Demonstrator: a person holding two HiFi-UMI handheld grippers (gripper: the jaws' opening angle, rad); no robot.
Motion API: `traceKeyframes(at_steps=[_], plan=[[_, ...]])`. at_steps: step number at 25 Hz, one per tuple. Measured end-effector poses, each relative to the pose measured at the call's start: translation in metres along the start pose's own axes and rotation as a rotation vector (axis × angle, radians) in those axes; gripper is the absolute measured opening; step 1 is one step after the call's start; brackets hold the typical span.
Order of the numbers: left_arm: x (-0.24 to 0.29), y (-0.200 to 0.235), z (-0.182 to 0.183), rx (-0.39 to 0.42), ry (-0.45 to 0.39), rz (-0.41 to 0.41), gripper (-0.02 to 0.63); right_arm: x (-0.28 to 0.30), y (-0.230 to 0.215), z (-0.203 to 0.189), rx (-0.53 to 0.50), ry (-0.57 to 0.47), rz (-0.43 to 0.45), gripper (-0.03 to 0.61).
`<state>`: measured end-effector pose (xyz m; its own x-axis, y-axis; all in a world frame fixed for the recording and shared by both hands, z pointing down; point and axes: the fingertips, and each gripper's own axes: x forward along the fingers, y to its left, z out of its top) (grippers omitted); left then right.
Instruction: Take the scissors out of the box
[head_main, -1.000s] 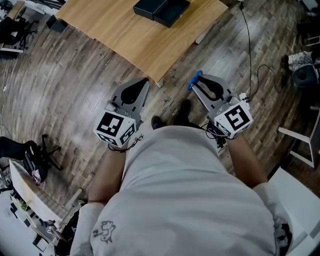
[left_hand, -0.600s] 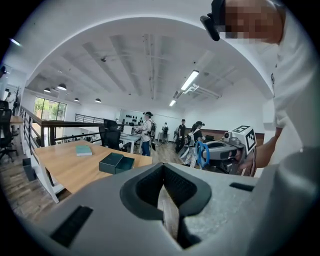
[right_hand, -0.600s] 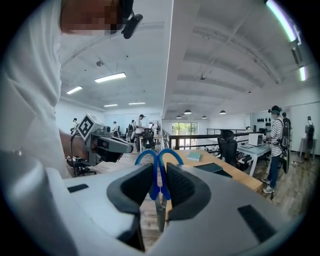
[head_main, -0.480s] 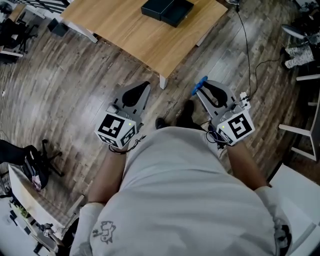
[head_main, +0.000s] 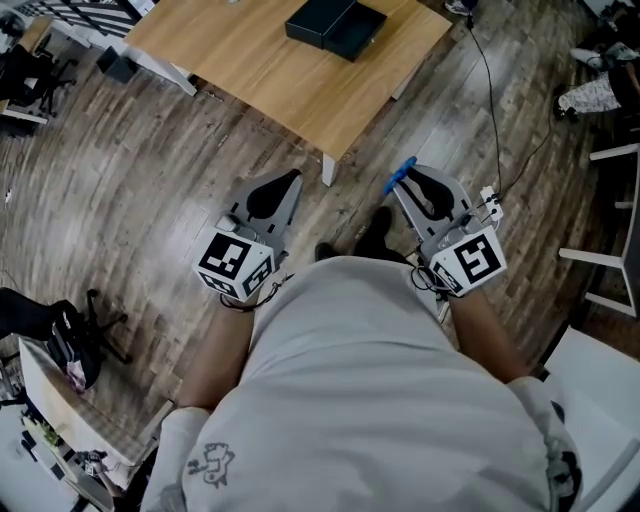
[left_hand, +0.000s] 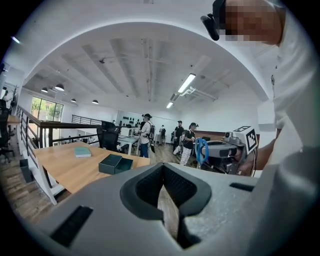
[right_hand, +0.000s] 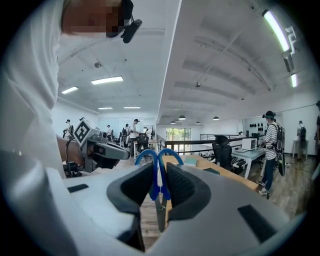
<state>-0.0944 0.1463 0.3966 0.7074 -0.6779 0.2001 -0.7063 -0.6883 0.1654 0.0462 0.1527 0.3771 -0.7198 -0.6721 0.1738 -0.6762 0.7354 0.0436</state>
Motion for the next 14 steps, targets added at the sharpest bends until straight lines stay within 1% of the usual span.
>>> traceKeyframes(at_steps=[14], plan=[[-0.012, -0.003, 0.001, 0.004, -0.013, -0.006, 0.005, 0.0, 0.011, 0.006, -0.002, -0.014, -0.005, 0.094]])
